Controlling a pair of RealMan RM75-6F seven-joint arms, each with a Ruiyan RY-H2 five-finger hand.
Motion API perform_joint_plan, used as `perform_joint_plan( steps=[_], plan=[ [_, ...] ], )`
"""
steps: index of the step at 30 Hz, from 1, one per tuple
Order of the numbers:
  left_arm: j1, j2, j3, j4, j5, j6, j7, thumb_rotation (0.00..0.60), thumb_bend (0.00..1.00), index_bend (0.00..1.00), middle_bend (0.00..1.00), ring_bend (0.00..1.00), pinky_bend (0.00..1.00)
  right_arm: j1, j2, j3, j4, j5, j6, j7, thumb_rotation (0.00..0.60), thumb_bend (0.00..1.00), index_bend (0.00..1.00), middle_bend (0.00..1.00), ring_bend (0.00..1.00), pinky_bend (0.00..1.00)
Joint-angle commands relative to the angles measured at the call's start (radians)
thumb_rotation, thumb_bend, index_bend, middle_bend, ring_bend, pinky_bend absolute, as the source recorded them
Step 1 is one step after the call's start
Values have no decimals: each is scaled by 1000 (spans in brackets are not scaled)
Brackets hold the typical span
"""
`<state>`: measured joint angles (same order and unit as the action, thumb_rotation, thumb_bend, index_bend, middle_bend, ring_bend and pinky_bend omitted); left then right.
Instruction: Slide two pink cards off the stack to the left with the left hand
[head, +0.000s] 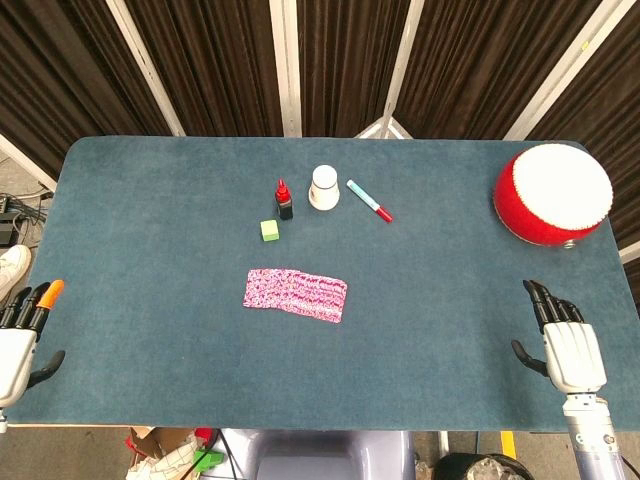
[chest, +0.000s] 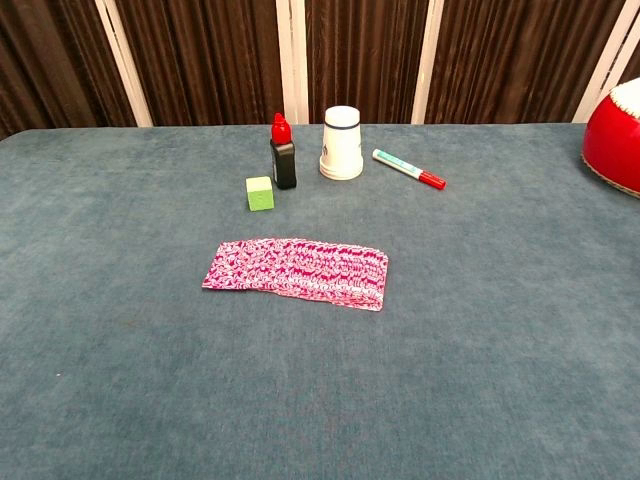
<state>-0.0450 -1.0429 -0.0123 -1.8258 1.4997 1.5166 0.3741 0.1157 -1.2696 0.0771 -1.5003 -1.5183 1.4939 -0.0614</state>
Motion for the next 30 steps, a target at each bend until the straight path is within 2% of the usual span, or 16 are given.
perform_joint_plan(
  steps=[1,24,30],
  plan=[
    [-1,-1,0,1,0,-1,1,600,372,75,56,83,250,0,1,0,0,1,0,0,600,285,14,150,228,238],
    [-13,-12,-1,19,30,-5,-15,600,380,75,84,87,266,-5,7,0,-4,7,1,5,600,285,14,150,228,238],
    [-25,-13,-9,24,26,-17,-28,600,398,75,187,182,306,-6,9,-1,-7,5,1,7,600,284,14,150,228,238]
  ],
)
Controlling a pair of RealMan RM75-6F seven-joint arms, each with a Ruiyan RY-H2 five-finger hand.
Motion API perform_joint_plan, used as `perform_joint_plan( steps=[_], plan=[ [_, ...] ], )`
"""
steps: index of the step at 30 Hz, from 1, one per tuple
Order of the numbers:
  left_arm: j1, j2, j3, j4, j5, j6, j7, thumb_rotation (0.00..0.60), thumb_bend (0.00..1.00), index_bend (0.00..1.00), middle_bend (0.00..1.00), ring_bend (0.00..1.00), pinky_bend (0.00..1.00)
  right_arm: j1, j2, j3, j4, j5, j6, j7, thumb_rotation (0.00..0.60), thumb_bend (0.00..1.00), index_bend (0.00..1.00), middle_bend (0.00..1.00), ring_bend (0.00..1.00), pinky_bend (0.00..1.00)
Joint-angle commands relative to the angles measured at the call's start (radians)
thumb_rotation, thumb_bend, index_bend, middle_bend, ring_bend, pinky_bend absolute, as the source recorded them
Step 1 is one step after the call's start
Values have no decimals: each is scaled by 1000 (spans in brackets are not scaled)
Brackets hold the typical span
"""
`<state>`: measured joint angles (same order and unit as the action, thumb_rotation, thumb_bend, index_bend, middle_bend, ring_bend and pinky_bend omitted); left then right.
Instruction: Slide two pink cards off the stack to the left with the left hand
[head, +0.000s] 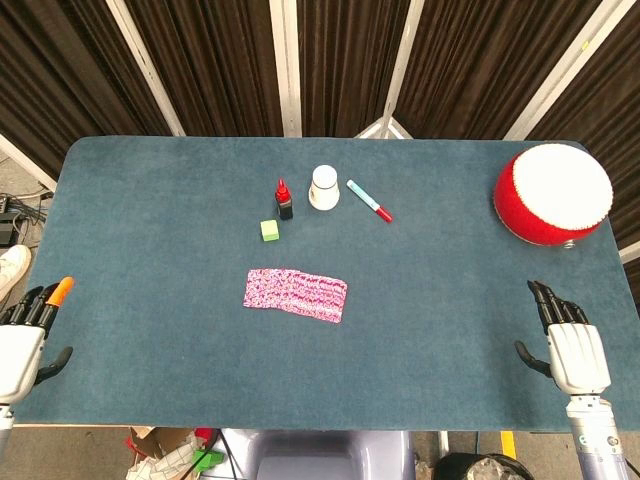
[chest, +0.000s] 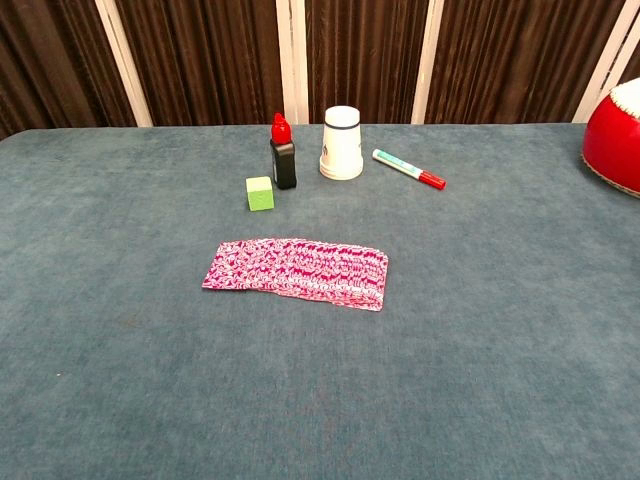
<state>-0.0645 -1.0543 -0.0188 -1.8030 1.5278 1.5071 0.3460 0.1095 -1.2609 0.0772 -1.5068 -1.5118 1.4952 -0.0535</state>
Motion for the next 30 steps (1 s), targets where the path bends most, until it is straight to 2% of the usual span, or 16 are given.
perform_joint_plan(
  steps=[1,7,9,12,14,17,23,30],
  plan=[
    [-14,-2,-6,1,-9,-21,1,600,408,75,225,201,320,0,0,-2,0,-2,-1,-2,600,284,13,150,228,238],
    [-102,17,-61,-39,-108,-150,64,600,510,102,512,420,495,2,0,1,1,2,-4,3,600,284,14,150,228,238],
    [-142,22,-84,-58,-147,-200,108,600,573,117,644,534,575,3,-1,1,3,3,-8,2,600,284,14,150,228,238],
    [-200,27,-102,-87,-192,-281,148,600,686,133,789,658,648,5,-2,1,5,5,-13,1,600,284,14,150,228,238],
    [-243,32,-112,-104,-236,-347,174,600,746,140,834,701,671,6,-3,0,7,5,-15,0,600,284,14,150,228,238],
    [-299,32,-124,-116,-316,-426,223,600,800,145,845,721,677,6,-5,0,9,6,-17,0,600,284,14,150,228,238],
    [-432,-15,-144,-116,-522,-546,360,600,831,145,849,725,677,7,-6,3,11,13,-20,-3,600,284,14,150,228,238],
    [-552,-99,-123,-106,-658,-565,510,600,906,102,853,736,677,11,-11,3,17,17,-29,-10,600,284,14,150,228,238]
  ],
)
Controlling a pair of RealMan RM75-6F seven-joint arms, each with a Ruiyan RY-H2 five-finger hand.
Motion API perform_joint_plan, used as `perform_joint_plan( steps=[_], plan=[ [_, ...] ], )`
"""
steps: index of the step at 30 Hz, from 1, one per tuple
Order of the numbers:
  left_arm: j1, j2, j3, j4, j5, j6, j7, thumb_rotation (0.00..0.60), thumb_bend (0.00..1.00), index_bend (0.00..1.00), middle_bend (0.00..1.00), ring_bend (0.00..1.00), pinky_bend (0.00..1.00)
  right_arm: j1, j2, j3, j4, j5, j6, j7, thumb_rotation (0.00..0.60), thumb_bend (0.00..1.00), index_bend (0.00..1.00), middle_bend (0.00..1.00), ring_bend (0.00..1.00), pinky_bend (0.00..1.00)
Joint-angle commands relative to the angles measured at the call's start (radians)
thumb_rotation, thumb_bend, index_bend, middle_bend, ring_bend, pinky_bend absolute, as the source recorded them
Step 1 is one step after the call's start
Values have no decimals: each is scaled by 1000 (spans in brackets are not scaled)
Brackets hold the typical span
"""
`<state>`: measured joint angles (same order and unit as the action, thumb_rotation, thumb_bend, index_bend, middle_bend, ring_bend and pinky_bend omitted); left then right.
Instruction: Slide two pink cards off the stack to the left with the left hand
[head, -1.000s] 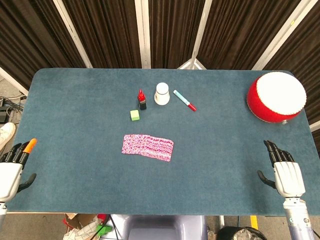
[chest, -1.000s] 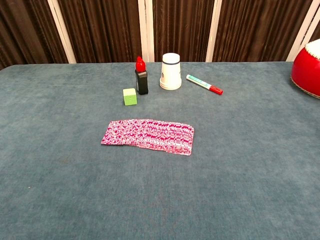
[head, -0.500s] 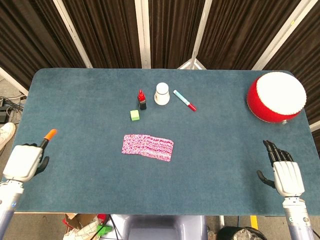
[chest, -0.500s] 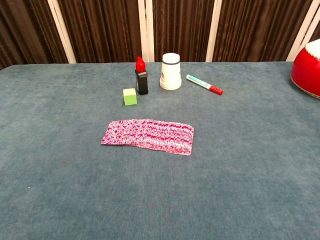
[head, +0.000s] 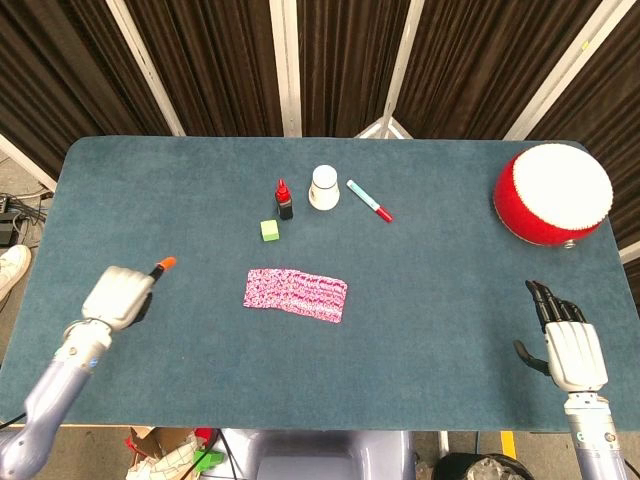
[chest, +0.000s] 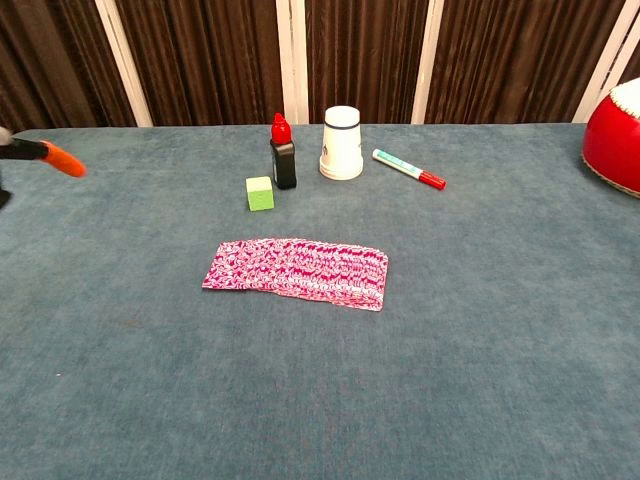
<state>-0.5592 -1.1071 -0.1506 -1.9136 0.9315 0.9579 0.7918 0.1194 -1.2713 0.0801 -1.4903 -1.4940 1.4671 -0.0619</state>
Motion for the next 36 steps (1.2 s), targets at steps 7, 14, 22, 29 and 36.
perform_joint_plan(
  steps=[7,14,22,29,36],
  plan=[
    [-160,-146,39,20,-188,-3,168,600,919,91,853,739,677,2,0,0,-1,3,-3,-3,600,284,14,150,228,238],
    [-235,-225,82,33,-271,29,247,600,928,89,853,741,677,4,-3,1,7,8,-10,-3,600,284,14,150,228,238],
    [-316,-318,92,95,-351,51,292,600,928,83,853,741,677,5,-6,2,11,10,-12,-6,600,285,14,150,228,238],
    [-371,-382,107,142,-418,49,310,600,928,81,853,746,677,6,-7,5,18,16,-13,0,600,284,14,150,228,238],
    [-400,-414,129,170,-465,60,317,600,928,80,853,746,677,5,-5,7,20,19,-13,10,600,284,14,150,228,238]
  ],
)
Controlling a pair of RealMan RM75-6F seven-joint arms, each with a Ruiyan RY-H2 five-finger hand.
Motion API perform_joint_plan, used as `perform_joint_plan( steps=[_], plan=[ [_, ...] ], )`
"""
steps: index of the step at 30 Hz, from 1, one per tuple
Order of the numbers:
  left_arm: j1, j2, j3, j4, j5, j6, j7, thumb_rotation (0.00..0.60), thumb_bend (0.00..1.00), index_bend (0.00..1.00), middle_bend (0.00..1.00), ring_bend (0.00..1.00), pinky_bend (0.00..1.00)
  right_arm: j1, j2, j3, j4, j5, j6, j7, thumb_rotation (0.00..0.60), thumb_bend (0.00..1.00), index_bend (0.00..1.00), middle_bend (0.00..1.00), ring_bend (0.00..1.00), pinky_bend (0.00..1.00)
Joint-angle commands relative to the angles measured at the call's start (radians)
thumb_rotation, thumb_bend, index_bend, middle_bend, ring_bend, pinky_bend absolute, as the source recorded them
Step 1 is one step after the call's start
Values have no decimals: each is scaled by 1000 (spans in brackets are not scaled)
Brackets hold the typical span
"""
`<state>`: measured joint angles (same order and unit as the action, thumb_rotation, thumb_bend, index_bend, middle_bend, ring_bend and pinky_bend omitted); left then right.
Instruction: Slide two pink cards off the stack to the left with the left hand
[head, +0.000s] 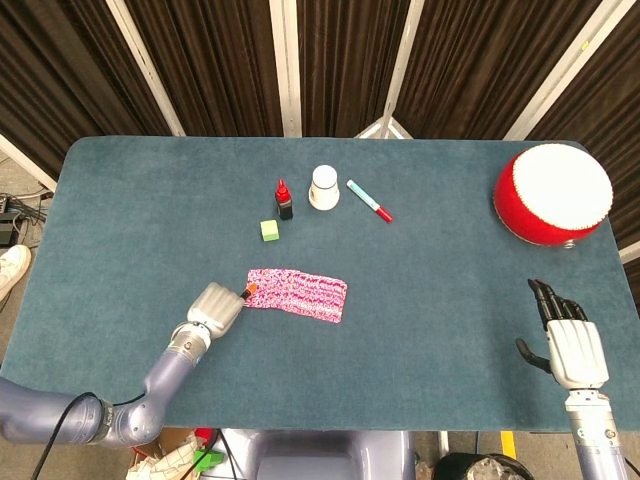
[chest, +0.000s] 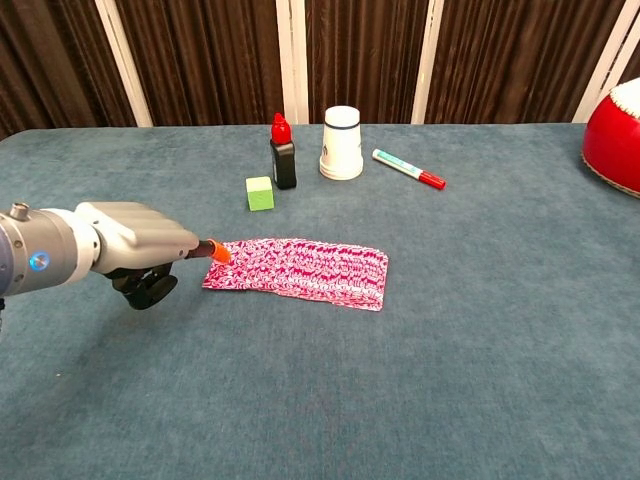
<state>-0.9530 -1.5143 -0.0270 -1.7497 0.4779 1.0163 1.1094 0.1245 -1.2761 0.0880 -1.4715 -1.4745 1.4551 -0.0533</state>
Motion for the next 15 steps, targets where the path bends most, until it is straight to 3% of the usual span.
perform_joint_plan(
  steps=[1,15],
  plan=[
    [-9,-9,9,10,-17,0,-3,600,928,80,853,746,677,0,0,-1,1,-1,0,2,600,284,14,150,228,238],
    [-25,2,64,25,-47,24,-23,600,928,79,853,746,677,-1,4,-3,-8,-8,7,5,600,285,14,150,228,238]
  ],
)
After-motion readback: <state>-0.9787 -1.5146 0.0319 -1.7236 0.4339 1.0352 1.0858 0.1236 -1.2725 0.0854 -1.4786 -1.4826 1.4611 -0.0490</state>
